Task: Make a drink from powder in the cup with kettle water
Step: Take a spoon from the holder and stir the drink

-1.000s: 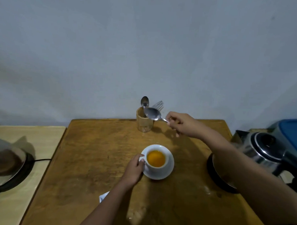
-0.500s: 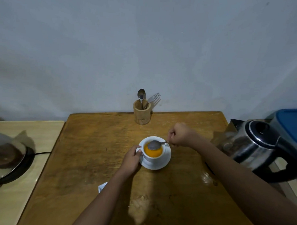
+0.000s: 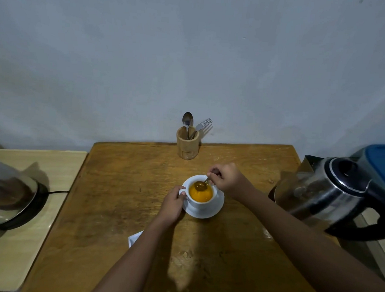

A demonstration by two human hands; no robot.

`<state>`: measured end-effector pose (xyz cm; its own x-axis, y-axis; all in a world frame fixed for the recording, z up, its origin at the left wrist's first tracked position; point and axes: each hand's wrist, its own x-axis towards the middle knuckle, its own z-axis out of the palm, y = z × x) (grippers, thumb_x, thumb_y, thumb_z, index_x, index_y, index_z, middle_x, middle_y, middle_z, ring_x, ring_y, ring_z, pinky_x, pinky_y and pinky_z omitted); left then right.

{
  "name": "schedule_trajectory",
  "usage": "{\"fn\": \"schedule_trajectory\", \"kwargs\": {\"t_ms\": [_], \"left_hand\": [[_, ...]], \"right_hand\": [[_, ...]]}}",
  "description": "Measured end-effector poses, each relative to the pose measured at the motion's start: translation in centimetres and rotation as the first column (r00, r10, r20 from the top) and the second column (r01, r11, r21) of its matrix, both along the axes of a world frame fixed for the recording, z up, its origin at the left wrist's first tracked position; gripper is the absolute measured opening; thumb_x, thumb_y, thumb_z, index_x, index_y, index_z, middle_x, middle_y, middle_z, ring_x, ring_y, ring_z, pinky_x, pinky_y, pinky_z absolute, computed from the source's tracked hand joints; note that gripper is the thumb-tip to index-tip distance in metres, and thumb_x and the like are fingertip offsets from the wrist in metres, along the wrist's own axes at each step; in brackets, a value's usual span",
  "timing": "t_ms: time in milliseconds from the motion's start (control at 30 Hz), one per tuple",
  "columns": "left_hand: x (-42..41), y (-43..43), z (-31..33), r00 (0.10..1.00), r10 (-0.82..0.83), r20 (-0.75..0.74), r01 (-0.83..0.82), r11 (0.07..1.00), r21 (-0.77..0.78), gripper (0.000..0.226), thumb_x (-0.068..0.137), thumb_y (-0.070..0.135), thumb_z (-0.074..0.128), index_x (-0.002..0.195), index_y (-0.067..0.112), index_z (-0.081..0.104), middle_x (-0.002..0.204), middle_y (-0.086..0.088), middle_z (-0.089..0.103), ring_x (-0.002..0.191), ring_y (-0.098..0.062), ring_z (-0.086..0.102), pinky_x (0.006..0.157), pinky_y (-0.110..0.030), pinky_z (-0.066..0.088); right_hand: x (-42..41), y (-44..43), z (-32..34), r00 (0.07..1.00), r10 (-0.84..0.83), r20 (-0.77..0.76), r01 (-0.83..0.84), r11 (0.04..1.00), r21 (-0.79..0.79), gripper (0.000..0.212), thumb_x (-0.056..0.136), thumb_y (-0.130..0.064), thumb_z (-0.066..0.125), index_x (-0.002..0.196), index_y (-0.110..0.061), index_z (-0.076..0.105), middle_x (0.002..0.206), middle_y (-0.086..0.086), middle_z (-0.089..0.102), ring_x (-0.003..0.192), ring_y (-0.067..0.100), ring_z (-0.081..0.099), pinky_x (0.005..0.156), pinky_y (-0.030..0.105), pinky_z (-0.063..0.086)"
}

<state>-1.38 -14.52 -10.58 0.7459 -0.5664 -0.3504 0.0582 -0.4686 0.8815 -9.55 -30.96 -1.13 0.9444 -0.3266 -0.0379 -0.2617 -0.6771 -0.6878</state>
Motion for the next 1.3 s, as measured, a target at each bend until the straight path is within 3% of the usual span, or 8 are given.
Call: {"fn": "schedule_trajectory", "kwargs": {"t_ms": [67,233,467,667,833,1000,1167,1300], "left_hand": [[0.0,0.0,0.0,1.000,0.001,-0.005,-0.001,1.000,0.002,0.024,0.097,0.024,0.038,0.108,0.014,0.057,0.112,-0.014,0.060,0.095,-0.022,0.054,0.077,-0.033,0.041],[0.0,-0.1,0.2,1.000,0.011,-0.005,-0.011,1.000,0.003,0.020,0.097,0.020,0.039,0.104,0.015,0.057,0.114,-0.015,0.059,0.095,-0.022,0.053,0.074,-0.032,0.041],[0.0,-0.2,0.3,0.999,0.012,0.030,-0.013,1.000,0.018,0.021,0.097,0.018,0.038,0.109,0.015,0.055,0.115,-0.012,0.056,0.099,-0.022,0.052,0.077,-0.031,0.040],[-0.1,-0.3,0.6,0.998,0.003,0.055,-0.004,1.000,0.025,0.025,0.097,0.017,0.038,0.114,0.011,0.054,0.114,-0.010,0.055,0.098,-0.020,0.050,0.069,-0.027,0.040],[0.0,-0.3,0.6,0.998,-0.003,0.057,0.002,1.000,0.018,0.021,0.097,0.017,0.037,0.109,0.014,0.054,0.111,-0.009,0.056,0.096,-0.019,0.051,0.070,-0.022,0.039],[0.0,-0.3,0.6,0.997,-0.002,0.074,-0.001,0.999,0.041,0.026,0.097,0.016,0.038,0.117,0.009,0.053,0.110,-0.007,0.053,0.095,-0.019,0.049,0.068,-0.021,0.038],[0.2,-0.3,0.4,0.998,-0.016,0.055,0.014,0.999,0.037,0.024,0.097,0.016,0.038,0.112,0.009,0.055,0.114,-0.014,0.056,0.092,-0.019,0.049,0.064,-0.024,0.038],[0.2,-0.3,0.5,0.998,-0.025,0.065,0.021,0.998,0.063,0.027,0.097,0.017,0.038,0.118,0.010,0.054,0.117,-0.013,0.056,0.096,-0.021,0.050,0.074,-0.030,0.038]], "right_hand": [[0.3,0.7,0.0,0.997,0.062,-0.040,-0.064,0.997,-0.047,0.021,0.092,-0.017,0.053,0.099,-0.003,0.067,0.085,0.013,0.070,0.071,0.018,0.060,0.055,0.024,0.043],[0.5,2.0,1.0,0.980,0.162,-0.115,-0.172,0.982,-0.079,0.022,0.093,-0.019,0.048,0.099,-0.005,0.064,0.087,0.013,0.069,0.074,0.022,0.061,0.063,0.035,0.049],[0.4,1.7,2.5,0.908,0.291,-0.302,-0.354,0.919,-0.176,0.022,0.095,-0.017,0.043,0.094,-0.005,0.062,0.079,0.005,0.056,0.068,0.015,0.048,0.054,0.025,0.033],[1.1,1.4,2.7,0.879,0.306,-0.365,-0.419,0.861,-0.288,0.025,0.096,-0.017,0.042,0.103,-0.004,0.061,0.098,0.016,0.066,0.085,0.026,0.059,0.070,0.037,0.045],[1.6,1.3,2.3,0.909,0.281,-0.308,-0.366,0.891,-0.270,0.026,0.096,-0.019,0.043,0.106,-0.005,0.063,0.103,0.015,0.068,0.090,0.027,0.062,0.078,0.042,0.052],[2.0,2.1,2.3,0.932,0.267,-0.243,-0.317,0.928,-0.197,0.024,0.095,-0.018,0.046,0.104,-0.005,0.064,0.103,0.014,0.068,0.091,0.025,0.062,0.071,0.033,0.047],[1.7,2.8,2.5,0.911,0.309,-0.275,-0.362,0.917,-0.169,0.023,0.094,-0.017,0.046,0.101,-0.004,0.064,0.096,0.014,0.068,0.084,0.024,0.062,0.072,0.038,0.051],[1.2,2.1,2.9,0.882,0.314,-0.350,-0.396,0.898,-0.194,0.020,0.094,-0.017,0.046,0.099,-0.006,0.062,0.084,0.006,0.058,0.073,0.016,0.050,0.056,0.023,0.036]]}}
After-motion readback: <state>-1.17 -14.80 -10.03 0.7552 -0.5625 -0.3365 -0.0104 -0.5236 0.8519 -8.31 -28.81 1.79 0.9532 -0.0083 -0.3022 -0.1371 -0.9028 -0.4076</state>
